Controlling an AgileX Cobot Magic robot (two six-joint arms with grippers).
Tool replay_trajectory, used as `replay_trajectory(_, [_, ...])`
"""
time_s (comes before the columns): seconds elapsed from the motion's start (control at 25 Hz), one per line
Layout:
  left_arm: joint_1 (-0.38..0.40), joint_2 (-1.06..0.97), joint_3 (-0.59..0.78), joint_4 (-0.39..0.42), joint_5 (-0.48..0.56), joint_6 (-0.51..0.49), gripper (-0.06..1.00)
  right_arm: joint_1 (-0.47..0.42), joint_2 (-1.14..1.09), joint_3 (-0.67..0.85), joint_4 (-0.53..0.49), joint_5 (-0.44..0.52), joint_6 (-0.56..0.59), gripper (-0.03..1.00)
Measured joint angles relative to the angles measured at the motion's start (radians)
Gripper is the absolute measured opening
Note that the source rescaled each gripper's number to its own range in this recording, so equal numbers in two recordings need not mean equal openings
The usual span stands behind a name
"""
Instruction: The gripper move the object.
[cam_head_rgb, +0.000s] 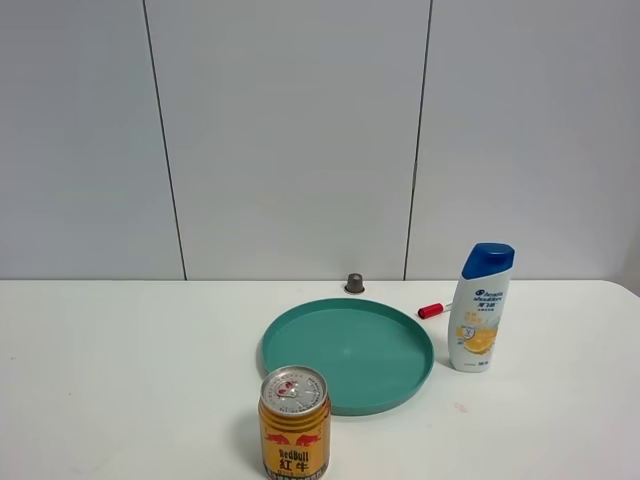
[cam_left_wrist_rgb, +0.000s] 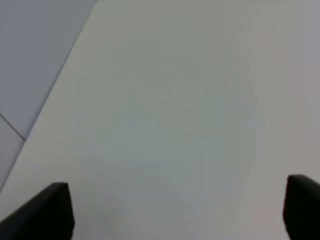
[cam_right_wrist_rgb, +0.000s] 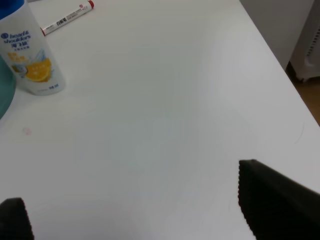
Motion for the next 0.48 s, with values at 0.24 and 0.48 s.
replay_trajectory(0.24, [0.0,-0.001,0.05,-0.058,0.001,-0.003,0.76,0.0,0.0,0.0,0.0,0.0,0.0,1.0])
replay_trajectory(0.48, [0.0,-0.001,0.051,-0.059,0.0,-0.006,0.76,0.0,0.0,0.0,0.0,0.0,0.0,1.0])
